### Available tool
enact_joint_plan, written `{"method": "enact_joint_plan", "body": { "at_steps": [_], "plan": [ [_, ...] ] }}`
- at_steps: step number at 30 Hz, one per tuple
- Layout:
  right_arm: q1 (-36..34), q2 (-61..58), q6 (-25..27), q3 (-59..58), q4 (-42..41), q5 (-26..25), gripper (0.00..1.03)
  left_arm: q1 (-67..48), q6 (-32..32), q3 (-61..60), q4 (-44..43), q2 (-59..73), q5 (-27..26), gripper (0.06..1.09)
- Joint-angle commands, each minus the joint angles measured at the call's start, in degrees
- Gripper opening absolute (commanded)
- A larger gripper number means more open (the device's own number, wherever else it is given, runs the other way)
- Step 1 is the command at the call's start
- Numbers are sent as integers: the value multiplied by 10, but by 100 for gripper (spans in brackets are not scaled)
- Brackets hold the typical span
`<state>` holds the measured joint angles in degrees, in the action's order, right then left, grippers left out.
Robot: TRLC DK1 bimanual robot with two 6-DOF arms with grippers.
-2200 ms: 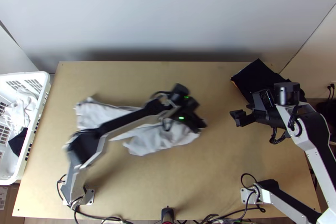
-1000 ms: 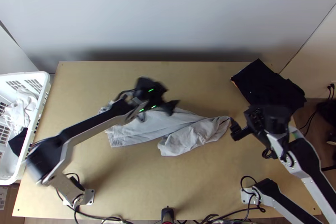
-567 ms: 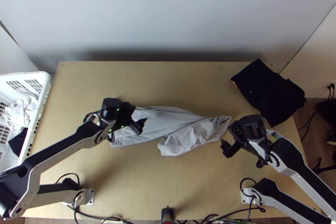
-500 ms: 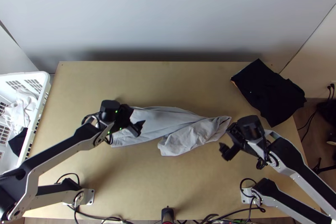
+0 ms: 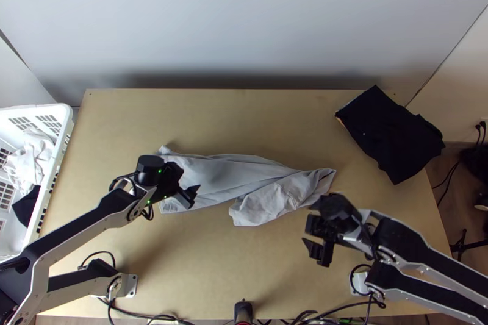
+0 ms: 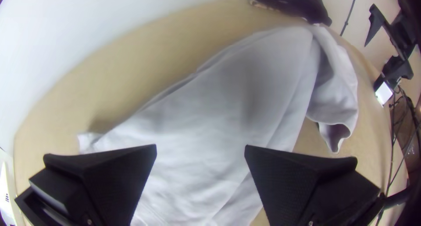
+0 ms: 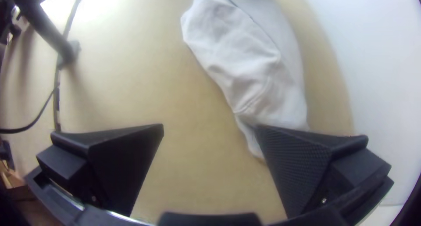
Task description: Fold the t-shirt
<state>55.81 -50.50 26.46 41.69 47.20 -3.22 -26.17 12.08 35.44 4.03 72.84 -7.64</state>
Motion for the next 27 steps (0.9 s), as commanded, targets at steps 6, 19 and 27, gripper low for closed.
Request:
{"method": "enact_joint_plan", "body": {
  "at_steps": [6, 19, 27],
  "plan": [
    [27, -7, 167, -151, -297, -78, 98, 32, 15, -22, 11, -30, 1, 103],
    [-93, -113, 202, -166, -392, -43, 96, 66, 30, -2, 26, -37, 0, 103],
    [-130, -144, 210, -172, -427, -25, 93, 84, 30, 0, 31, -37, 0, 103]
  ]
}}
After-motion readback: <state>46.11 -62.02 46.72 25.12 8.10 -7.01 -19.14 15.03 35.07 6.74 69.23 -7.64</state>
